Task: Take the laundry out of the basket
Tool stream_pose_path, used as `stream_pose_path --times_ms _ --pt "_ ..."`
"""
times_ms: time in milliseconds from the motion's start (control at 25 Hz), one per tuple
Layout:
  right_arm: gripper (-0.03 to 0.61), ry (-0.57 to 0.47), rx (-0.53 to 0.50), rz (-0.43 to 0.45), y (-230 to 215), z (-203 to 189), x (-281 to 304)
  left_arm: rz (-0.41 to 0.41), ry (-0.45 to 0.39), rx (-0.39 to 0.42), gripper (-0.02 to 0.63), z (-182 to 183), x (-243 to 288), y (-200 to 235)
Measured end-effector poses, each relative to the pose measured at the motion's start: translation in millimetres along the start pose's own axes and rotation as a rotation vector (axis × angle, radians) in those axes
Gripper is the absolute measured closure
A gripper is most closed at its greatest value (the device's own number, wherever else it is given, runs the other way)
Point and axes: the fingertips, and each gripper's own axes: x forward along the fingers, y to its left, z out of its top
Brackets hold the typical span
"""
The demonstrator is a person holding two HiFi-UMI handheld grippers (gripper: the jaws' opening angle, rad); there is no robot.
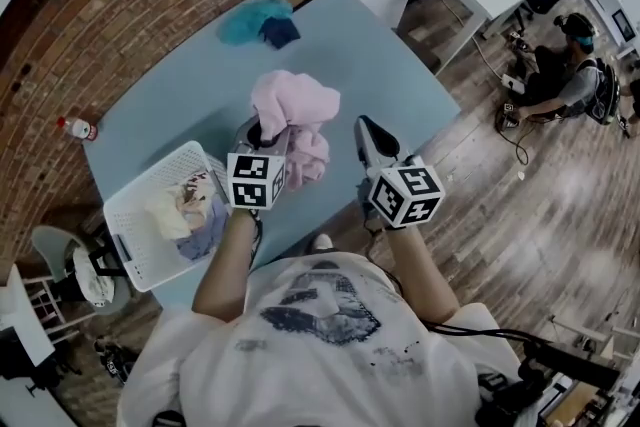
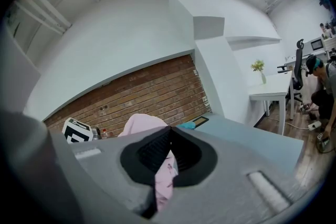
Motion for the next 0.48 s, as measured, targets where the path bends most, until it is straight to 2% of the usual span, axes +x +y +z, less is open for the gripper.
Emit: stream_pose_path --times_ms 320,480 --pt "0.580 0.038 0.008 0.000 0 -18 10 0.051 0.049 -0.058 0.494 -38 20 12" --pt "0.580 0.058 0.013 0.005 2 -27 11 0.101 0.068 -0.088 0.486 -53 28 19"
